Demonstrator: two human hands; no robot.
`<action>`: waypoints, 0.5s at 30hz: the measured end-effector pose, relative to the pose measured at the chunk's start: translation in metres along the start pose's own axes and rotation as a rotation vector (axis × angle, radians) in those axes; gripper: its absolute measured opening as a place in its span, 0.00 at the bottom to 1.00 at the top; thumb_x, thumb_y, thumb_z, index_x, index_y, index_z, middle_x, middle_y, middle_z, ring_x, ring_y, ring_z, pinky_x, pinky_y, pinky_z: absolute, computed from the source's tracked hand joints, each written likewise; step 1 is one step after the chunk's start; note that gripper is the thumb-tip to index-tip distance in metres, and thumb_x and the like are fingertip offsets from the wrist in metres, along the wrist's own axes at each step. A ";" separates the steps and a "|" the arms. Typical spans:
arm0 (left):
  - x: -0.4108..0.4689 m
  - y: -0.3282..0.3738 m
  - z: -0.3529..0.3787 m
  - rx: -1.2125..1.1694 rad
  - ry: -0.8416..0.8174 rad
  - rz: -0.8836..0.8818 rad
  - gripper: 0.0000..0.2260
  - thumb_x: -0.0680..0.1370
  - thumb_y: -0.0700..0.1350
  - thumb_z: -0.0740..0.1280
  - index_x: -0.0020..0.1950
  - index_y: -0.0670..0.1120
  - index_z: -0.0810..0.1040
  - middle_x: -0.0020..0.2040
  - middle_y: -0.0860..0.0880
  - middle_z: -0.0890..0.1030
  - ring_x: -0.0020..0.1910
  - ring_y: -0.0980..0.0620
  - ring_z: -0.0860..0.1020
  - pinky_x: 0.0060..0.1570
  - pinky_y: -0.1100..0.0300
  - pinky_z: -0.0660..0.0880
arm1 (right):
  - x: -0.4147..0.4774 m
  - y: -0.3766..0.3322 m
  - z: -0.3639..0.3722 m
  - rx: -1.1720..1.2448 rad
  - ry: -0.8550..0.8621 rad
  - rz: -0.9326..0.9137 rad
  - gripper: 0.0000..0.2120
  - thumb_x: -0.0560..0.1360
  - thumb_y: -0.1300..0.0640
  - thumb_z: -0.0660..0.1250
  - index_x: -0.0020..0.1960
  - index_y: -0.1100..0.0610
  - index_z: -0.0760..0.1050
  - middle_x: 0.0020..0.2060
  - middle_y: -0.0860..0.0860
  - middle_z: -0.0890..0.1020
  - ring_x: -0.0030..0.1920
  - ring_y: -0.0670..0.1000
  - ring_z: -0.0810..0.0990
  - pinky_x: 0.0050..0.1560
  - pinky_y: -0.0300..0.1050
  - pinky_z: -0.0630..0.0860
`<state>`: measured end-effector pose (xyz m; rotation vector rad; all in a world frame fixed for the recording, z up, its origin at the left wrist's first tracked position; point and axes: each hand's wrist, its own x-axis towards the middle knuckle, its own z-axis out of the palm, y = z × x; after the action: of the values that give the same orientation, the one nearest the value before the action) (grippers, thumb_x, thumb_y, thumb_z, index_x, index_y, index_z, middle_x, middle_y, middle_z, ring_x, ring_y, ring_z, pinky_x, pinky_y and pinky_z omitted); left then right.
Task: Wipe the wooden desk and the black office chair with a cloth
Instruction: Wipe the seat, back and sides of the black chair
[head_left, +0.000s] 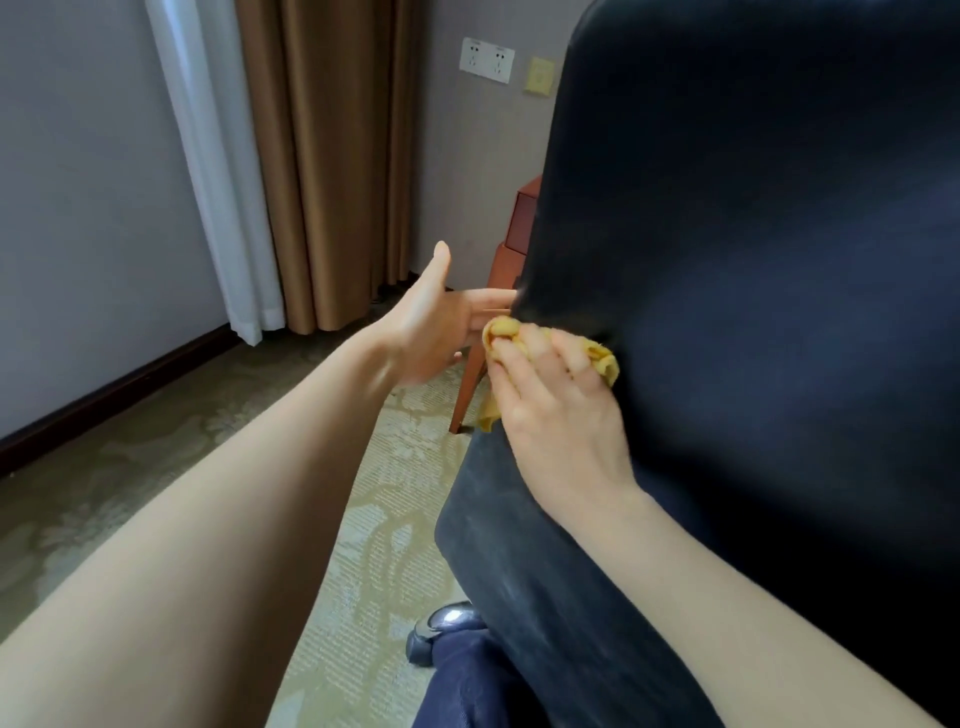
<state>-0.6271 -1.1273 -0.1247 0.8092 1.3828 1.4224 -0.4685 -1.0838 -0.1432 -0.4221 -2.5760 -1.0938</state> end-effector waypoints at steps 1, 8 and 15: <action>-0.002 -0.001 0.004 0.020 0.002 0.019 0.38 0.76 0.67 0.32 0.66 0.51 0.73 0.70 0.49 0.71 0.72 0.48 0.65 0.74 0.43 0.45 | -0.004 -0.005 0.007 0.005 -0.034 -0.057 0.18 0.76 0.53 0.63 0.65 0.54 0.76 0.66 0.51 0.74 0.70 0.54 0.68 0.72 0.50 0.58; -0.037 -0.022 0.036 0.088 0.097 0.131 0.26 0.80 0.62 0.41 0.75 0.56 0.58 0.77 0.53 0.58 0.76 0.51 0.56 0.72 0.49 0.48 | -0.029 -0.039 0.044 0.010 -0.160 -0.206 0.16 0.75 0.52 0.65 0.61 0.54 0.76 0.62 0.52 0.73 0.67 0.55 0.65 0.71 0.49 0.56; -0.066 -0.037 0.060 0.156 0.199 0.206 0.22 0.81 0.58 0.48 0.75 0.58 0.55 0.71 0.64 0.60 0.71 0.62 0.59 0.66 0.62 0.52 | -0.095 -0.016 0.048 -0.126 -0.118 -0.433 0.21 0.74 0.50 0.65 0.66 0.54 0.74 0.68 0.50 0.71 0.71 0.55 0.65 0.73 0.51 0.53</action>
<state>-0.5428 -1.1723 -0.1423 0.9540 1.6143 1.6027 -0.3969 -1.0733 -0.2225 0.0553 -2.7886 -1.4150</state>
